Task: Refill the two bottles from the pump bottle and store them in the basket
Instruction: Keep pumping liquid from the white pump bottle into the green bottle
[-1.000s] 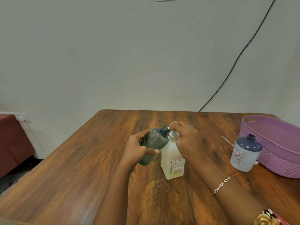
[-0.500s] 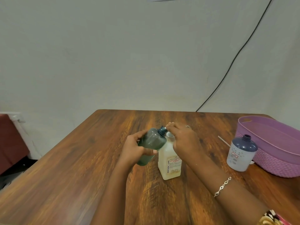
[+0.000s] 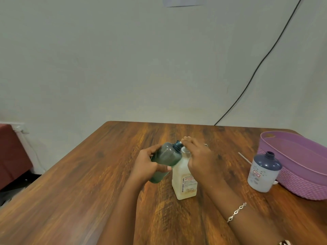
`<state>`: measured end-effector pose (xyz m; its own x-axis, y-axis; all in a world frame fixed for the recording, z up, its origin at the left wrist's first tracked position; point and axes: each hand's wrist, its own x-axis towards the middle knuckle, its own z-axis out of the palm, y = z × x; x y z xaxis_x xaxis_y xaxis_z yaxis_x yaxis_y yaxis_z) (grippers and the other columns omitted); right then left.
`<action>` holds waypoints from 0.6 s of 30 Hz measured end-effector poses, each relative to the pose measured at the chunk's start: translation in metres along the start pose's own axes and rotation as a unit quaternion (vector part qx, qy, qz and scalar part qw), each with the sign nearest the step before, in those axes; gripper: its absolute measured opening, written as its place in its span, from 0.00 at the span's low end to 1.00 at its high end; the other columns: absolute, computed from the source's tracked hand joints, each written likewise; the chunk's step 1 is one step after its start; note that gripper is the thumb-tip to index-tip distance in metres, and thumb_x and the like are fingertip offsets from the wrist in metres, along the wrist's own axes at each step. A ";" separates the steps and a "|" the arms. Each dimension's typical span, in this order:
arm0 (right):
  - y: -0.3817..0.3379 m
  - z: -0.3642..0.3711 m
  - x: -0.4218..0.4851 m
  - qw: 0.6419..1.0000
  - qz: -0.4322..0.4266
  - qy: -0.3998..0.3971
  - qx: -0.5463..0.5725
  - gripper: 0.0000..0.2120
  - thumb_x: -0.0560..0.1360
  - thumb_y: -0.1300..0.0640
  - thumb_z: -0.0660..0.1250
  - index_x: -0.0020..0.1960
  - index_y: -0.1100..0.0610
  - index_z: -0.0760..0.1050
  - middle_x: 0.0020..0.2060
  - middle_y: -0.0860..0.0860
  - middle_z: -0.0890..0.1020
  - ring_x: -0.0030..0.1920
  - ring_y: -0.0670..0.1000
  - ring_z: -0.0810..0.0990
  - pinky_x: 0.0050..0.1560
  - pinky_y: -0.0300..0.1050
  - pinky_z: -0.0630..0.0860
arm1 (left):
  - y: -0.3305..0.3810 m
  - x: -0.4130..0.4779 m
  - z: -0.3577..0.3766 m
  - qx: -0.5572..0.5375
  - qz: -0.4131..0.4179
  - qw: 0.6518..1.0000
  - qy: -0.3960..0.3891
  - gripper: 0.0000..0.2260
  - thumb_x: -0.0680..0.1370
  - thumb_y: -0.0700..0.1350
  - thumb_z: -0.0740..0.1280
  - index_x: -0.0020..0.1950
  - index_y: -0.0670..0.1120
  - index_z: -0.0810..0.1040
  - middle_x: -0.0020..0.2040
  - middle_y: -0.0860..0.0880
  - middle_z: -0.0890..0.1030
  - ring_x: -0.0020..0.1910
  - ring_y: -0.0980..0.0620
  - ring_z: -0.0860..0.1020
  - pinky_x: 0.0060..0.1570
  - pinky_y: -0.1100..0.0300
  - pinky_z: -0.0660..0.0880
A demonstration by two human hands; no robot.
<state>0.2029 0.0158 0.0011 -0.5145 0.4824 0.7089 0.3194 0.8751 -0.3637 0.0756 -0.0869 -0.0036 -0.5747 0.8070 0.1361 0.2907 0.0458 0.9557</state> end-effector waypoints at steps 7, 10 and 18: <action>0.005 -0.010 0.008 0.998 0.029 -0.052 0.007 0.21 0.71 0.74 0.59 0.61 0.60 0.77 0.60 0.53 0.78 0.60 0.53 0.75 0.57 0.33 0.61 | 0.004 -0.006 -0.001 -0.006 0.001 1.000 -0.004 0.30 0.63 0.34 0.76 0.63 0.49 0.75 0.52 0.55 0.77 0.51 0.55 0.74 0.44 0.60 0.71; 0.004 -0.013 0.018 0.997 0.019 -0.072 -0.019 0.18 0.73 0.69 0.62 0.61 0.59 0.77 0.58 0.52 0.79 0.55 0.53 0.76 0.50 0.36 0.63 | 0.009 -0.003 -0.004 0.003 0.003 1.000 -0.001 0.31 0.63 0.35 0.76 0.64 0.49 0.74 0.54 0.53 0.77 0.53 0.52 0.74 0.50 0.55 0.73; 0.008 0.003 0.001 0.999 0.015 0.014 0.029 0.23 0.64 0.78 0.59 0.53 0.64 0.80 0.52 0.56 0.82 0.53 0.57 0.80 0.53 0.43 0.70 | -0.002 -0.002 0.004 -0.004 -0.011 1.000 0.001 0.33 0.62 0.36 0.77 0.65 0.48 0.74 0.56 0.52 0.77 0.54 0.52 0.74 0.46 0.58 0.70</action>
<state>0.2025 0.0232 -0.0028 -0.4830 0.5078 0.7133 0.2873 0.8615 -0.4187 0.0792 -0.0868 -0.0072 -0.5818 0.8050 0.1162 0.2725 0.0583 0.9604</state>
